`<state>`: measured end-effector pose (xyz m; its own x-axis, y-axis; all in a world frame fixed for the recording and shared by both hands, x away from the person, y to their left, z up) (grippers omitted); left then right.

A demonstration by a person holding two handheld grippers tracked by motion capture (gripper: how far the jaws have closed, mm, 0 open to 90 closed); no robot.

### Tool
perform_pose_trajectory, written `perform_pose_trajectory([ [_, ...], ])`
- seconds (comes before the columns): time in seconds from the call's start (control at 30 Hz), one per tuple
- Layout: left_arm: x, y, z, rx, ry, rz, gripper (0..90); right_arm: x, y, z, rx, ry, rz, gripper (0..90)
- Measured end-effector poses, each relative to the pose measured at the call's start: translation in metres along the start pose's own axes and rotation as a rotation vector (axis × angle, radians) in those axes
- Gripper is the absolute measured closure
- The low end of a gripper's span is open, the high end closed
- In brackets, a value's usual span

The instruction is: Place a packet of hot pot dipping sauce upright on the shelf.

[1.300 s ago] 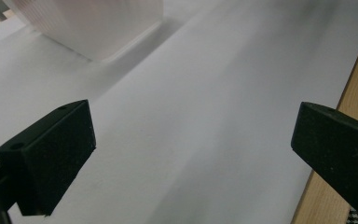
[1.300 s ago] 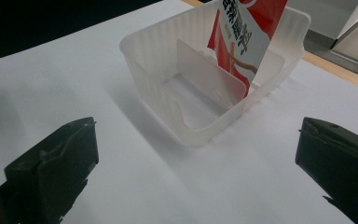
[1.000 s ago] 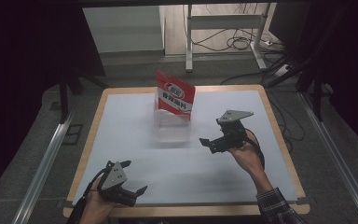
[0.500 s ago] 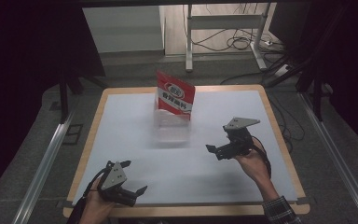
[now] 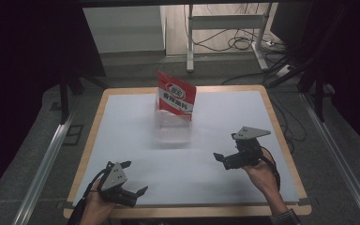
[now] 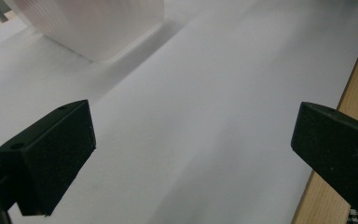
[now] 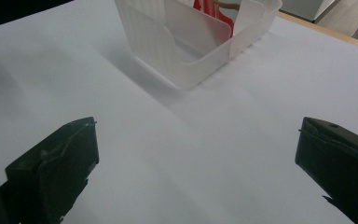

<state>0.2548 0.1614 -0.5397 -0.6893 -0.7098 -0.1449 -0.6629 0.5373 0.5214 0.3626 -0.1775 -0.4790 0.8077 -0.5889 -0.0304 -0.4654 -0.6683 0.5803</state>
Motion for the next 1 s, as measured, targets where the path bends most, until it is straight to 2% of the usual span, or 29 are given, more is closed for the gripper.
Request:
perform_pose_trajectory([
  [0.3,-0.001,0.0,0.0,0.001,0.0,-0.003,0.0,-0.006,0.014,0.012,0.01,0.014,0.037,0.0],
  [0.37,-0.001,0.0,0.0,0.0,0.0,-0.003,0.0,-0.006,0.018,0.016,0.013,0.011,0.057,0.0],
  [0.63,0.0,0.0,0.0,-0.003,-0.001,-0.004,0.0,-0.002,0.034,0.032,0.044,-0.046,0.104,0.0],
  [1.0,0.002,-0.001,0.0,-0.004,-0.007,0.004,0.0,0.0,0.05,0.058,0.049,-0.087,0.125,0.0],
])
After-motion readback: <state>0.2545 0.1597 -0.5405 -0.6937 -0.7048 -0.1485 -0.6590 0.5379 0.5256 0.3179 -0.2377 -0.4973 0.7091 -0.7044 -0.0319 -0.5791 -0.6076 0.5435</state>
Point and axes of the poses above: each handheld gripper's, and its own axes: y roughly backward along the jaws, z roughly out of its underside, x roughly to its right, the point moved 6 cm from there along -y, roughly forward along the jaws, and after that the axes turned 5 degrees about -z, right-handed, at the moved point
